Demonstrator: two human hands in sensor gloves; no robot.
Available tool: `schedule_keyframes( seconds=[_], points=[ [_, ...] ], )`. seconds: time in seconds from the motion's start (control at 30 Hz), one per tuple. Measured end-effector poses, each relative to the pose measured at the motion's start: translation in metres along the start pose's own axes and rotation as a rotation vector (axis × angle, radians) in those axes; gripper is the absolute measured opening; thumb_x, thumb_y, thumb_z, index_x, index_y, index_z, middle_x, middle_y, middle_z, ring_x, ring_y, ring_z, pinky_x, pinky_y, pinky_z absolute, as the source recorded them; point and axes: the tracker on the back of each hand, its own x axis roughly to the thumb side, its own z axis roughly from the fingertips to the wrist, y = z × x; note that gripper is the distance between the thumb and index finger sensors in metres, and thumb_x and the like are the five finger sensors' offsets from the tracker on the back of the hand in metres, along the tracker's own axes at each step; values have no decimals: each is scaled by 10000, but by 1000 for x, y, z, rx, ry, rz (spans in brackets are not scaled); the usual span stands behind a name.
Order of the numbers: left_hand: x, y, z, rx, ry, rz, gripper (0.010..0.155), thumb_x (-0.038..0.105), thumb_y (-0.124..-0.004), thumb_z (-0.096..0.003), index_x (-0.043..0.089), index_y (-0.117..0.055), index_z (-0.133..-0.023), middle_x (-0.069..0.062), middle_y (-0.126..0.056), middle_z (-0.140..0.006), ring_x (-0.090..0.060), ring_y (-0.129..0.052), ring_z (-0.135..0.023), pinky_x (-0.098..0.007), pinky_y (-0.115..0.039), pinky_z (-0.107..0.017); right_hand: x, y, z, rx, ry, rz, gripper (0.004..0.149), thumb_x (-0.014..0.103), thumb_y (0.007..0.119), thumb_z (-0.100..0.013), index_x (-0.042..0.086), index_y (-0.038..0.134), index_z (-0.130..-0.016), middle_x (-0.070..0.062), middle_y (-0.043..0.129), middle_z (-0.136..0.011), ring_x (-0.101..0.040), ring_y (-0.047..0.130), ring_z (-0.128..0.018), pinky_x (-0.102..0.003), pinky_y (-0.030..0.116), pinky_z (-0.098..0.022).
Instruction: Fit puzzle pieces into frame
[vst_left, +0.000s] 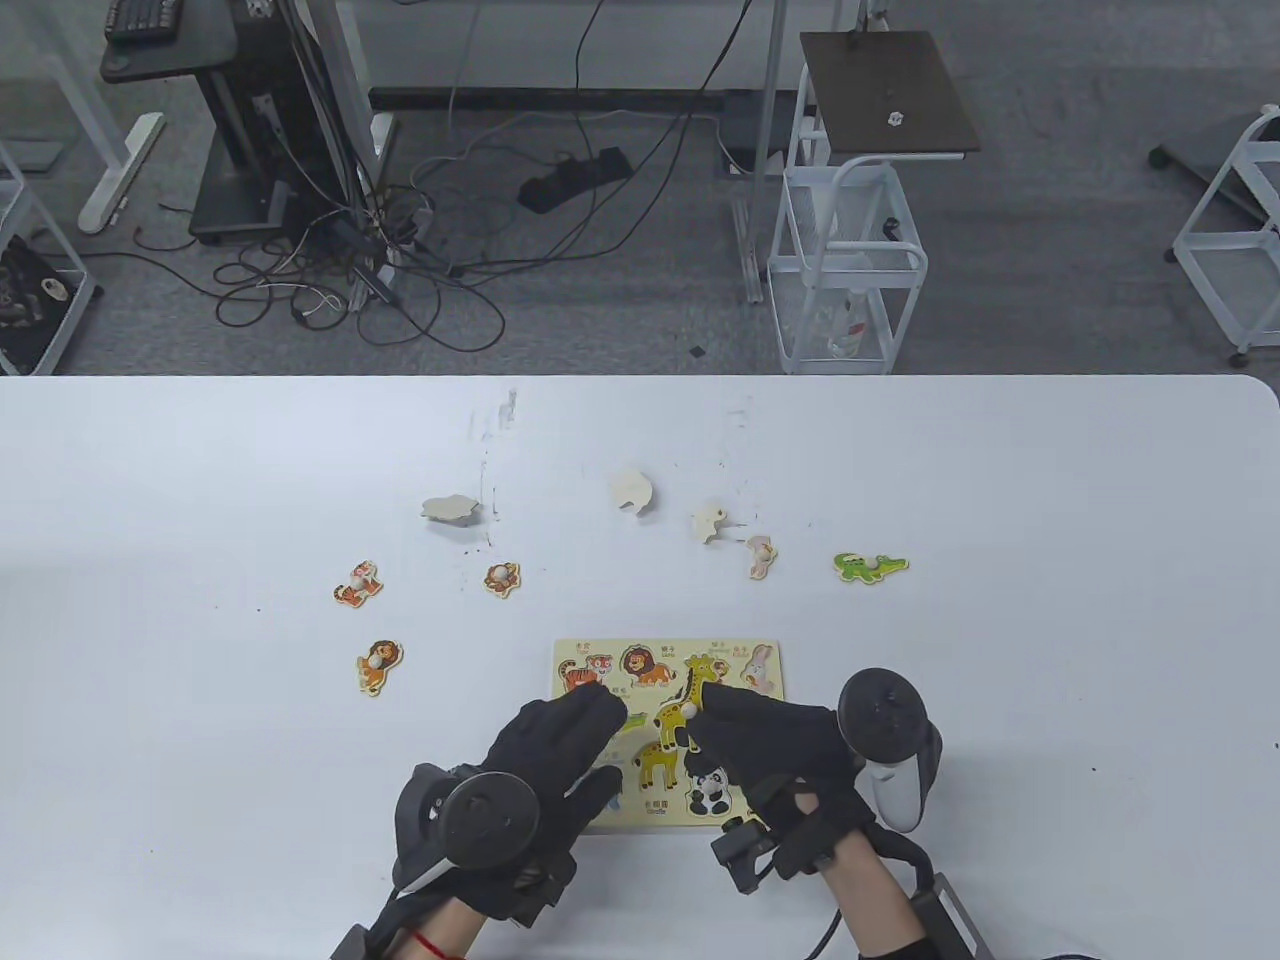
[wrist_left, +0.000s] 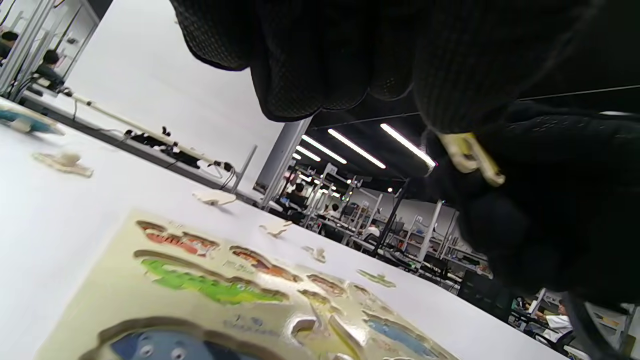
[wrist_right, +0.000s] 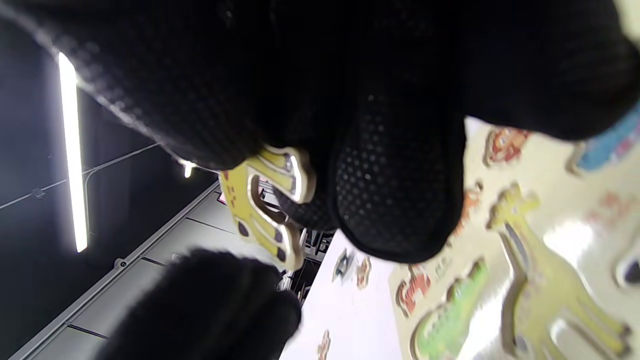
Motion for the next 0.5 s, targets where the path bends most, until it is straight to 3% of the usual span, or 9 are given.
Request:
schedule_keyframes(
  seconds=[0.2, 0.5],
  points=[
    [22, -3, 1, 58, -75, -99, 618, 445, -922, -399, 357, -741, -983, 13, -826, -1024, -173, -979, -847, -410, -744, -735, -5, 12, 8, 12, -5, 20, 425, 408, 964, -339, 159, 1014, -680, -68, 1091, -528, -264, 1178, -294, -426, 926, -199],
    [31, -6, 2, 126, -67, -161, 547, 437, -920, -401, 356, -809, -930, 27, -918, -919, -144, -1031, -721, -403, -795, -685, -1, 21, 16, 20, -55, 82, 428, 400, 971, -333, 142, 1016, -672, -80, 1097, -502, -264, 1181, -266, -429, 927, -179]
  ],
)
